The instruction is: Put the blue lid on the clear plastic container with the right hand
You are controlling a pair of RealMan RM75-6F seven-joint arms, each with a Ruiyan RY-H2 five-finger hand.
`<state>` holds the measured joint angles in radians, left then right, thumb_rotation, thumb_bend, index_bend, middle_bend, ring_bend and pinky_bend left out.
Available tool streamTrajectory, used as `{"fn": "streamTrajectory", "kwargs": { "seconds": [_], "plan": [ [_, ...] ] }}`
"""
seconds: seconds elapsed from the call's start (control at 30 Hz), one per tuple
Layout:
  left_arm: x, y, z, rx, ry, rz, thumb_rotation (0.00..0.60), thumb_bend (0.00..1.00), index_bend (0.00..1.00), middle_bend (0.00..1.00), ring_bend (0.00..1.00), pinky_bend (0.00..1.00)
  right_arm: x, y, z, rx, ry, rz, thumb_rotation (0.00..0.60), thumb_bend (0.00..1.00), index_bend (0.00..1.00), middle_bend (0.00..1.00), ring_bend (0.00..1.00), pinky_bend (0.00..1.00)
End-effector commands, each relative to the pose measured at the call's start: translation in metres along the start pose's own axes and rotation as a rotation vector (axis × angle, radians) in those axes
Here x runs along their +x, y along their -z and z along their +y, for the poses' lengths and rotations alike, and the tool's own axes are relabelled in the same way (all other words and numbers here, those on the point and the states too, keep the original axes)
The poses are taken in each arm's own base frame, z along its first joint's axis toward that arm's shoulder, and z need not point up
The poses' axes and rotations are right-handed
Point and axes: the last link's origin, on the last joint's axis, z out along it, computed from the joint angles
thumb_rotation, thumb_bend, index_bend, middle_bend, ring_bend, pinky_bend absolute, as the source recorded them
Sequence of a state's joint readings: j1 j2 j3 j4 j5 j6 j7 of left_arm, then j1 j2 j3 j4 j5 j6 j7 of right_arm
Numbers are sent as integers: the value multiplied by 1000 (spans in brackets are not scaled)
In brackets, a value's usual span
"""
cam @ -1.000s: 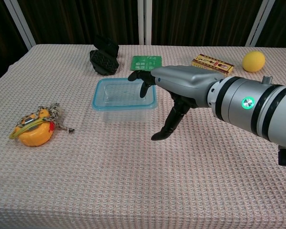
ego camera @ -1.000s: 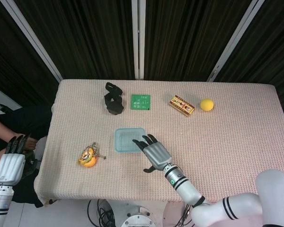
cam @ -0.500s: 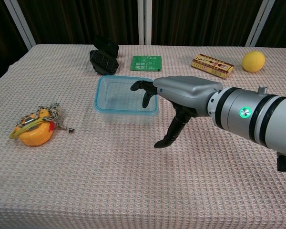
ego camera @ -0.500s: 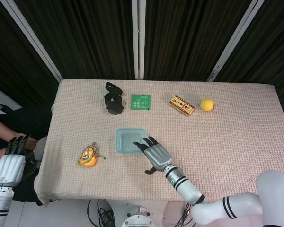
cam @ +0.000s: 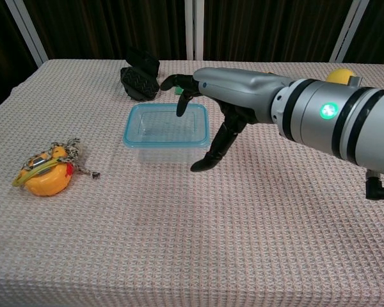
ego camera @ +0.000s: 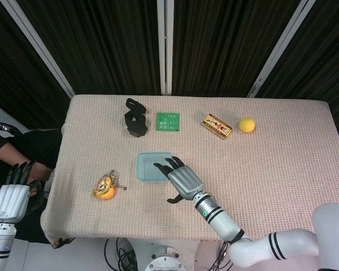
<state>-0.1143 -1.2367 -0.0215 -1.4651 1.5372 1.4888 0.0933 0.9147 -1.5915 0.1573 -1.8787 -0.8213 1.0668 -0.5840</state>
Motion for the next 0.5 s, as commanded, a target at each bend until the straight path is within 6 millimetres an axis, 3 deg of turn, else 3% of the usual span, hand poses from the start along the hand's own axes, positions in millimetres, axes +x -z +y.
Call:
{"fn": "streamTrajectory", "kwargs": {
  "seconds": [0.03, 0.27, 0.5],
  "plan": [
    [0, 0, 0, 2, -1, 0, 600, 0, 84, 19, 0, 0, 8, -22, -8, 7, 0, -25, 600, 0, 0, 180, 0, 0],
    [0, 0, 0, 9, -4, -13, 600, 0, 84, 19, 0, 0, -2, -54, -22, 7, 6, -115, 600, 0, 0, 148, 0, 0],
    [-2, 1, -2, 22, -4, -18, 600, 0, 84, 20, 0, 0, -12, -65, -26, 1, 24, -153, 600, 0, 0, 144, 0, 0]
  ]
}}
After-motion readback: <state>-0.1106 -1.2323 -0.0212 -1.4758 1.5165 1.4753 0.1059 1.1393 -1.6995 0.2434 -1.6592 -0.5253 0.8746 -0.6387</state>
